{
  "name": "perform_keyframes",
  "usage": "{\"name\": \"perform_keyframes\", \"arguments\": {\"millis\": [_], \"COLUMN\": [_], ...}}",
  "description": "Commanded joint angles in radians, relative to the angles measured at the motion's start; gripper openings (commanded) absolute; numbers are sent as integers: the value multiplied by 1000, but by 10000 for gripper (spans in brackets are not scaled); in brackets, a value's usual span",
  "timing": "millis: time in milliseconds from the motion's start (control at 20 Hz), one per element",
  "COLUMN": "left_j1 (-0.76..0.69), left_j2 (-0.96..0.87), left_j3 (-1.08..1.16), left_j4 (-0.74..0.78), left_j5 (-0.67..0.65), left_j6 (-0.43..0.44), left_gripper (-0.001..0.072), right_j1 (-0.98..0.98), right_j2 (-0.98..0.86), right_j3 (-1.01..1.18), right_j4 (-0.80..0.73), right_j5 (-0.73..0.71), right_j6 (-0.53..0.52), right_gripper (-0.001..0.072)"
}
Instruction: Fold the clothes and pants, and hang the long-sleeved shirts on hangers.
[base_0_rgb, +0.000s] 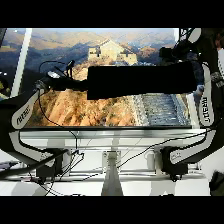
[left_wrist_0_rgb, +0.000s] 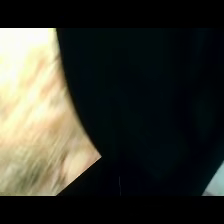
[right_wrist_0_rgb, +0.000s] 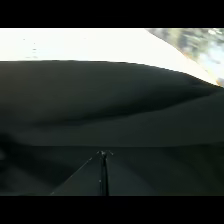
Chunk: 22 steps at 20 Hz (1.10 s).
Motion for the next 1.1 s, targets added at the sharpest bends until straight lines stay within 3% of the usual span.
{"name": "perform_keyframes", "arguments": {"millis": [0,100,300,400,800,1050], "left_j1": [14,53,73,60,-102,-130], "left_j2": [8,60,198,254,365,341], "left_j3": [67,167,438,565,662,661], "left_j4": [16,171,609,694,684,683], "left_j5": [-34,-150,-443,-558,-570,-570], "left_j6": [43,-51,-327,-400,-450,-450], "left_gripper": [7,6,6,7,7,8], "right_j1": [50,73,121,146,269,374], "right_j2": [0,0,0,0,-5,-74], "right_j3": [0,0,0,0,0,-17], "right_j4": [0,0,0,0,14,212], "right_j5": [-10,-35,-123,-155,-192,-247], "right_j6": [0,0,0,0,0,0], "right_gripper": [24,24,24,24,23,23]}}
